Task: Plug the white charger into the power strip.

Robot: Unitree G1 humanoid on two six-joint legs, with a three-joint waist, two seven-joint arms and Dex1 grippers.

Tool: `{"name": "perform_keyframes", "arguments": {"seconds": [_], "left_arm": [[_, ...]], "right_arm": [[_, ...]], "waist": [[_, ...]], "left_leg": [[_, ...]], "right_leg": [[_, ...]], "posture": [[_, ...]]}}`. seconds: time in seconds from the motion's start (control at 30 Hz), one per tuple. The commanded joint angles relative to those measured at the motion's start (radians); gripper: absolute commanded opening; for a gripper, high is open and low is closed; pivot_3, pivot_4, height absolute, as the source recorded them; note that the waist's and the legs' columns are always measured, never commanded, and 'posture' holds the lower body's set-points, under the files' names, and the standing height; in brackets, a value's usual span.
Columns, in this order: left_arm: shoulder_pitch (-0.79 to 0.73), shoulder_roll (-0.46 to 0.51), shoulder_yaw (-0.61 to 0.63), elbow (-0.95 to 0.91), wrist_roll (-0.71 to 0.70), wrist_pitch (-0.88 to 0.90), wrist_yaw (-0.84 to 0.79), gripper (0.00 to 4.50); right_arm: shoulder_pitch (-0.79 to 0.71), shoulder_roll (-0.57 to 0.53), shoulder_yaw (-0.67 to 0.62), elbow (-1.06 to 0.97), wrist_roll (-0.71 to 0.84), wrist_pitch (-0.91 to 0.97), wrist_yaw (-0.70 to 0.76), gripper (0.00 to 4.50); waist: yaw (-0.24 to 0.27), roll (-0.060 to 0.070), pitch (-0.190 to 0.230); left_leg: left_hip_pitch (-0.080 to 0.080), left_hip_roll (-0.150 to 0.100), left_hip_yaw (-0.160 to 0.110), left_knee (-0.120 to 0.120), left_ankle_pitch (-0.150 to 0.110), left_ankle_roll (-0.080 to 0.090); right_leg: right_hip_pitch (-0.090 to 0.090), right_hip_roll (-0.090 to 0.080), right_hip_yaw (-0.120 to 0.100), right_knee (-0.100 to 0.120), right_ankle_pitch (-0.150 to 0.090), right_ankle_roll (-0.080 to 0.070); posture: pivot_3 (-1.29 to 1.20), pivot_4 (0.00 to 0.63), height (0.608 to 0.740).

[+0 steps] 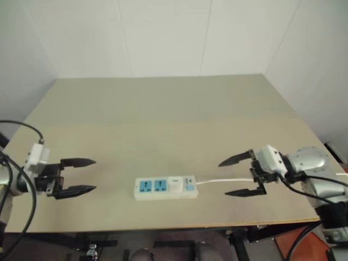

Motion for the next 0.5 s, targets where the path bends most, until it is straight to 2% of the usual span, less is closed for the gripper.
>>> {"name": "perform_keyframes", "arguments": {"seconds": [0.03, 0.5], "left_arm": [[-0.005, -0.012, 0.028, -0.015, 0.015, -0.018, -0.003, 4.50], [-0.033, -0.084, 0.025, -0.026, 0.056, -0.008, 0.016, 4.50]], "right_arm": [[0.012, -0.022, -0.036, -0.029, 0.024, 0.007, 0.023, 4.47], [0.077, -0.065, -0.082, -0.043, 0.025, 0.000, 0.005, 4.47]], "waist": [[0.000, 0.000, 0.000], [0.000, 0.000, 0.000]], "left_leg": [[0.000, 0.000, 0.000, 0.000, 0.000, 0.000], [0.000, 0.000, 0.000, 0.000, 0.000, 0.000]], "right_leg": [[0.000, 0.000, 0.000, 0.000, 0.000, 0.000], [0.000, 0.000, 0.000, 0.000, 0.003, -0.005]], "posture": [[0.00, 0.150, 0.740], [0.00, 0.150, 0.740]]}}
